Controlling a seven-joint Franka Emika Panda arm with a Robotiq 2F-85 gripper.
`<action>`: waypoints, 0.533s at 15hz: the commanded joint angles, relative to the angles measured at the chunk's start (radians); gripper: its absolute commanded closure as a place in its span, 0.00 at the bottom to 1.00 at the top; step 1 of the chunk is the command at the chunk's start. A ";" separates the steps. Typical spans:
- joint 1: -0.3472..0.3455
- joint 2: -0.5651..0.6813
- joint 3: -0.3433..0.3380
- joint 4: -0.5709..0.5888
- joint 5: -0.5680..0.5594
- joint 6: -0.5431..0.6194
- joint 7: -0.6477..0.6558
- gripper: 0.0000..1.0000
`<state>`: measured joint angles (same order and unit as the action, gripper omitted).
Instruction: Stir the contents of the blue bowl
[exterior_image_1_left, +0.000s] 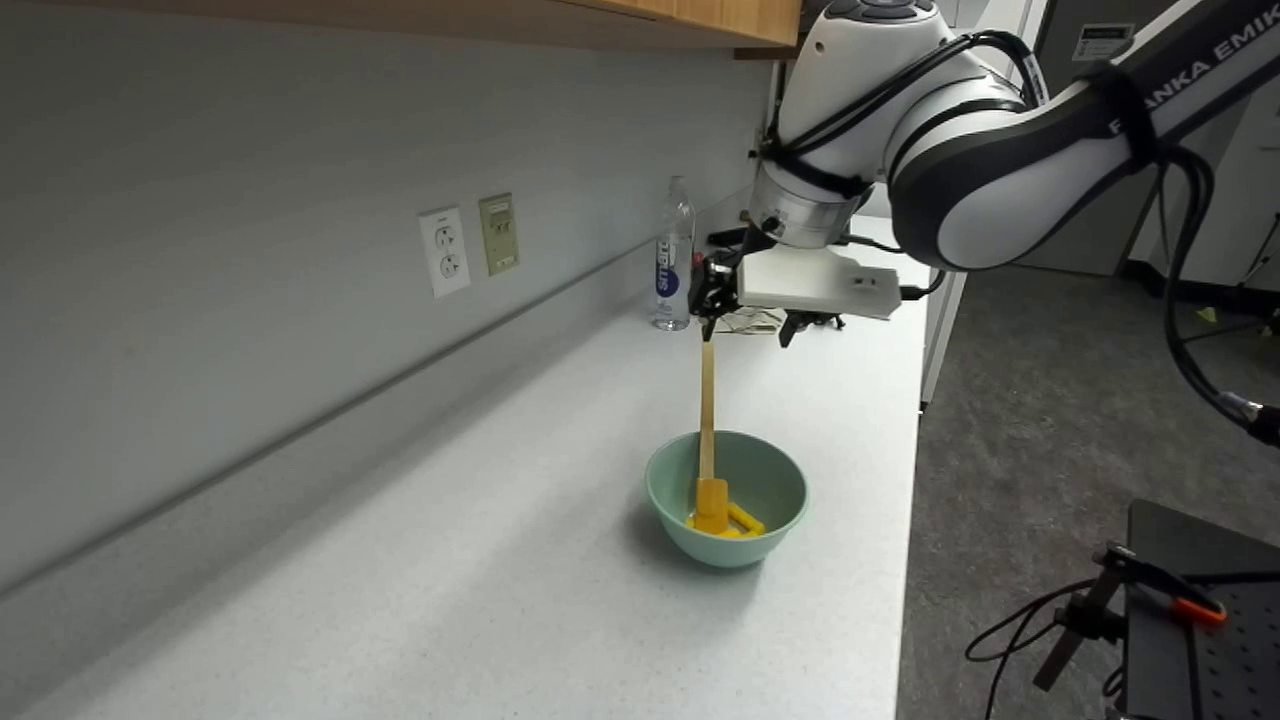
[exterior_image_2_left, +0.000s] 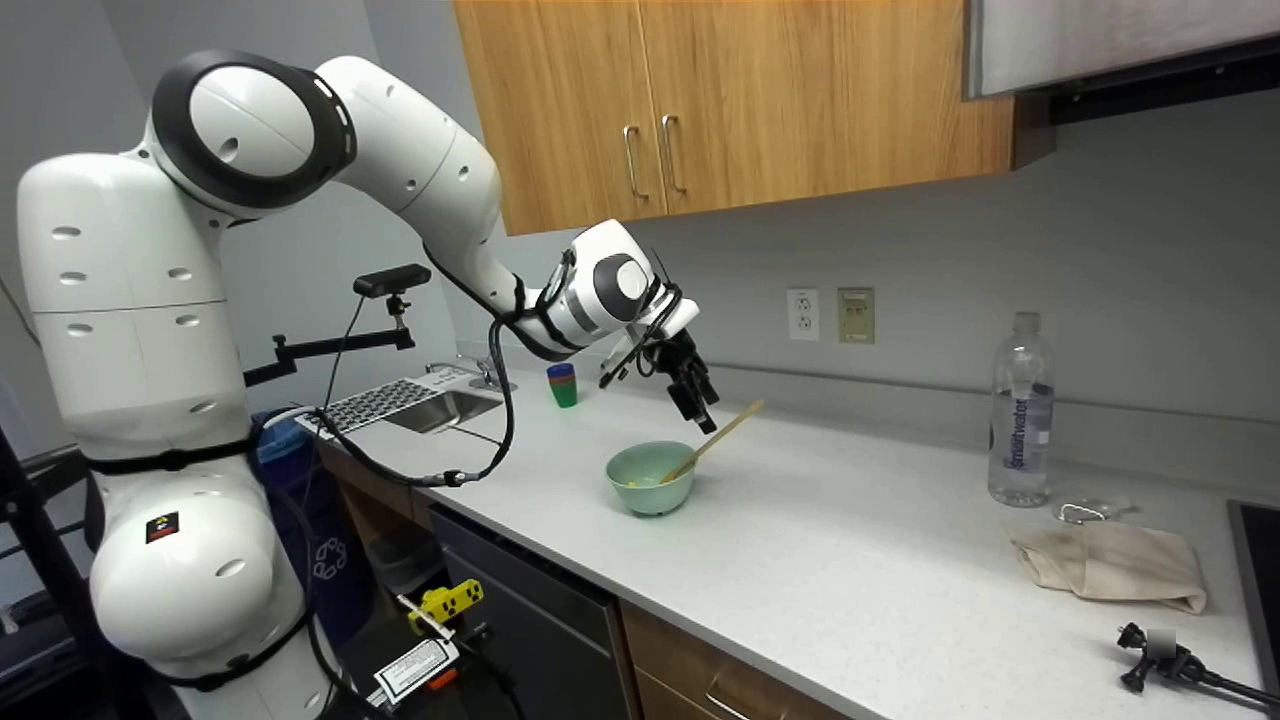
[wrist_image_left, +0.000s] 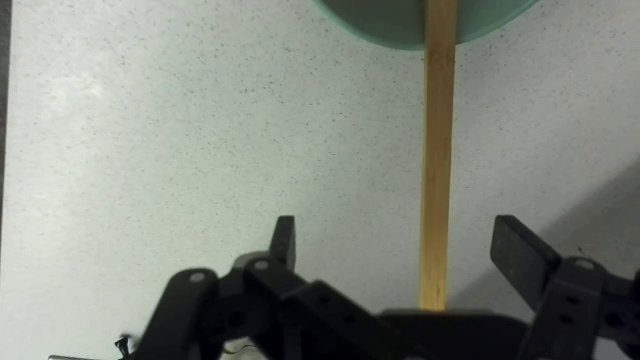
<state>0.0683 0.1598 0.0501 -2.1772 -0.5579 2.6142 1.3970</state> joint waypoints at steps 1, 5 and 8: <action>0.032 0.026 -0.034 0.027 0.007 0.003 0.011 0.00; 0.045 0.079 -0.057 0.078 -0.002 0.034 0.041 0.00; 0.060 0.128 -0.077 0.131 0.004 0.051 0.063 0.00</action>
<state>0.0949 0.2248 0.0098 -2.1145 -0.5575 2.6316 1.4256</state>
